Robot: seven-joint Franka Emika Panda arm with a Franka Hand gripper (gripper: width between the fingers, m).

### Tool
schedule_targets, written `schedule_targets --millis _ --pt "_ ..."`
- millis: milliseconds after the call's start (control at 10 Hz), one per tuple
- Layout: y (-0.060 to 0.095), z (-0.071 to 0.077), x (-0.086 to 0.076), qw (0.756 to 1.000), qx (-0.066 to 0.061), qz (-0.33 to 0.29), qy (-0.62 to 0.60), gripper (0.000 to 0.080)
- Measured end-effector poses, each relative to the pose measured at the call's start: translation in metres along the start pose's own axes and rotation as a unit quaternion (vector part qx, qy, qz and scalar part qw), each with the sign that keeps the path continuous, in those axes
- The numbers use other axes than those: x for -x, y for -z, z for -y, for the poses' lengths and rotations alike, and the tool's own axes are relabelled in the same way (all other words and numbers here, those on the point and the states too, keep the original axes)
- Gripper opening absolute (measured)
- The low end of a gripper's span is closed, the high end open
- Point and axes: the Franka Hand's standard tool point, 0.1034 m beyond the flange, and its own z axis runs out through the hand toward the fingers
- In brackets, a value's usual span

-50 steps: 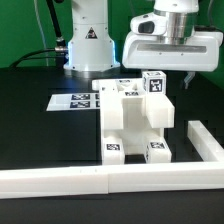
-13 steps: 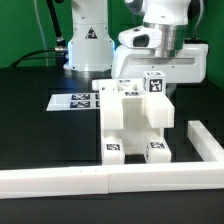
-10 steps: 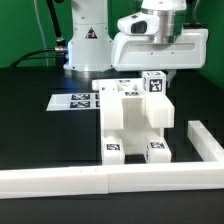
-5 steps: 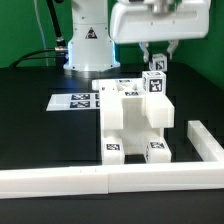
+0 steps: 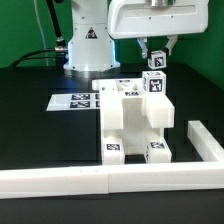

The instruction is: Assemble chair

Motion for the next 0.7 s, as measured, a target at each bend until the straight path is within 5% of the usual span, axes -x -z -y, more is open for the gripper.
schedule_targets --millis 400,700 --pt "0.043 -0.055 -0.051 0.998 -0.008 -0.019 0.06 0.0285" --pt "0.039 -0.053 -0.048 0.998 -0.007 -0.015 0.059 0.0285"
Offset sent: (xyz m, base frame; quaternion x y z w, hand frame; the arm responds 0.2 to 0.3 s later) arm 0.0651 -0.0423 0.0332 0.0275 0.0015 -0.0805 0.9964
